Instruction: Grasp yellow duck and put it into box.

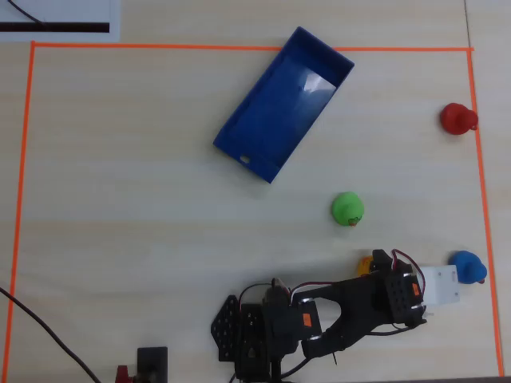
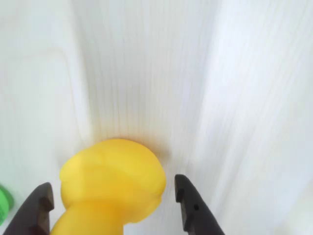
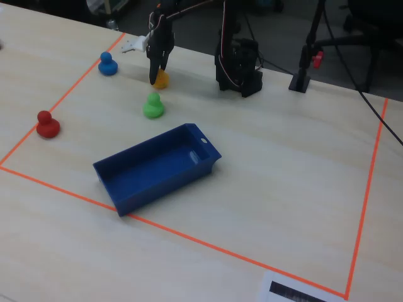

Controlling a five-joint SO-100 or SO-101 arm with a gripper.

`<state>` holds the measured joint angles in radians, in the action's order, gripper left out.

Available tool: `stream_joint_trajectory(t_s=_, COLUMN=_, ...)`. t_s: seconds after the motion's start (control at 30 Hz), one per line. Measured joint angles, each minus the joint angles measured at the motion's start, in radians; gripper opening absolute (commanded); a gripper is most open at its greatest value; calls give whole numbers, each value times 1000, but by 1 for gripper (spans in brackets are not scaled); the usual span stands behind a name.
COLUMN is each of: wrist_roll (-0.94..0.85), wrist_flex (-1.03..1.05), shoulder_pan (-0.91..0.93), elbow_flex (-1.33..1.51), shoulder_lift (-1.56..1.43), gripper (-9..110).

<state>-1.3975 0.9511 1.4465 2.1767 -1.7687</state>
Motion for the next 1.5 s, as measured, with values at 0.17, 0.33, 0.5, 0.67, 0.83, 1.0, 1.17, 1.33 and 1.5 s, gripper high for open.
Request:
stream_joint_trajectory(t_s=0.17, wrist_roll=-38, wrist_flex=31, shoulder_pan=-20, elbow_flex=2, shoulder_lift=-8, gripper=0)
stream_joint_trajectory(t_s=0.33, wrist_roll=-34, wrist_flex=28, shoulder_pan=-32, elbow_flex=2, shoulder_lift=-20, gripper=0)
stream_joint_trajectory(t_s=0.5, wrist_roll=-29, wrist_flex=18, shoulder_pan=-21, elbow_flex=-5, shoulder_lift=-20, gripper=0)
stream_joint_trajectory(t_s=0.67, wrist_roll=48, wrist_flex=48, shoulder_pan=-12, elbow_flex=-83, shoulder_lift=-21, gripper=0)
stream_joint_trajectory(t_s=0.83, wrist_roll=273, wrist_flex=117, shoulder_pan=-163, elbow_flex=-252, shoulder_lift=-94, gripper=0)
stream_joint_trajectory(t_s=1.0, wrist_roll=480, wrist_flex=192, shoulder_pan=-431, elbow_flex=-462, shoulder_lift=-141, gripper=0)
stream_joint_trajectory(t_s=1.17, wrist_roll=500, wrist_flex=219, shoulder_pan=-732, elbow_flex=-526, shoulder_lift=-190, gripper=0)
stream_joint_trajectory(t_s=1.33, wrist_roll=500, wrist_flex=230, shoulder_pan=-986, elbow_flex=-535, shoulder_lift=-198, gripper=0)
stream_joint_trajectory(t_s=1.5, wrist_roll=500, wrist_flex=230, shoulder_pan=-1155, elbow_flex=-601, shoulder_lift=-107, gripper=0)
